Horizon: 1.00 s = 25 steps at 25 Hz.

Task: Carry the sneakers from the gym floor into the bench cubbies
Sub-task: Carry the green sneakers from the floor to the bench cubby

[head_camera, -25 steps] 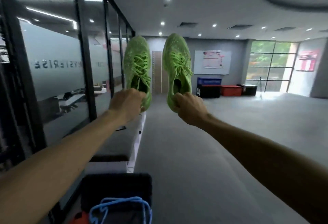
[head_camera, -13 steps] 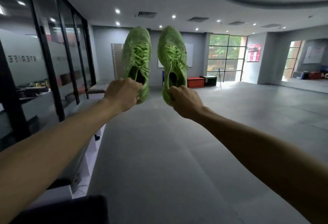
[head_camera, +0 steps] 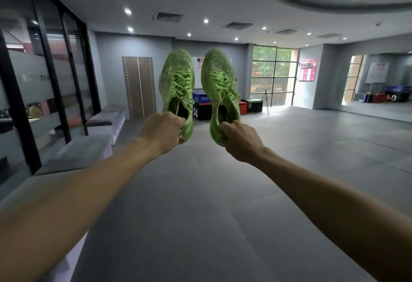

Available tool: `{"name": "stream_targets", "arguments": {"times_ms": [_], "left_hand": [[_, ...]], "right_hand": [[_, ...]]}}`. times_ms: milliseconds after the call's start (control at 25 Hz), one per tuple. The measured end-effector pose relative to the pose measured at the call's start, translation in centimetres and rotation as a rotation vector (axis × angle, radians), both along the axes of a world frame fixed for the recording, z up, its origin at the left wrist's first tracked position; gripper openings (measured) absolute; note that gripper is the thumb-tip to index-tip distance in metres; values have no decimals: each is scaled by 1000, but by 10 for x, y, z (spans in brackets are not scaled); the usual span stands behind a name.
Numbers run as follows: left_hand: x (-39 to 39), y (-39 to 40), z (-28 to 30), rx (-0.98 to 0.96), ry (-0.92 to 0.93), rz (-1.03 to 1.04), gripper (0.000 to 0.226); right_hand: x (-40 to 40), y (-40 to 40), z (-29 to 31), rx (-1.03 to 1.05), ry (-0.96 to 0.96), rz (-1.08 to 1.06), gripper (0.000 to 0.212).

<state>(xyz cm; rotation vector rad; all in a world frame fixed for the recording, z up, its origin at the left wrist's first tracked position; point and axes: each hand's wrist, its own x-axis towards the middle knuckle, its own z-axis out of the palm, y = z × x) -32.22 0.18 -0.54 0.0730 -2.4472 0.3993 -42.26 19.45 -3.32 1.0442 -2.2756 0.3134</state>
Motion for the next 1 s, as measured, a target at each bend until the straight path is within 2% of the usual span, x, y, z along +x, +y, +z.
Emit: {"name": "stream_targets", "arguments": {"times_ms": [200, 480, 1000], "left_hand": [[-145, -39, 2, 15, -5, 33, 22], [-310, -115, 17, 54, -14, 98, 22], [-627, -327, 21, 21, -17, 129, 22]], "right_hand": [[-154, -37, 6, 4, -14, 0, 15], [-332, -116, 18, -9, -32, 36, 13], [-653, -327, 26, -17, -37, 41, 10]]}}
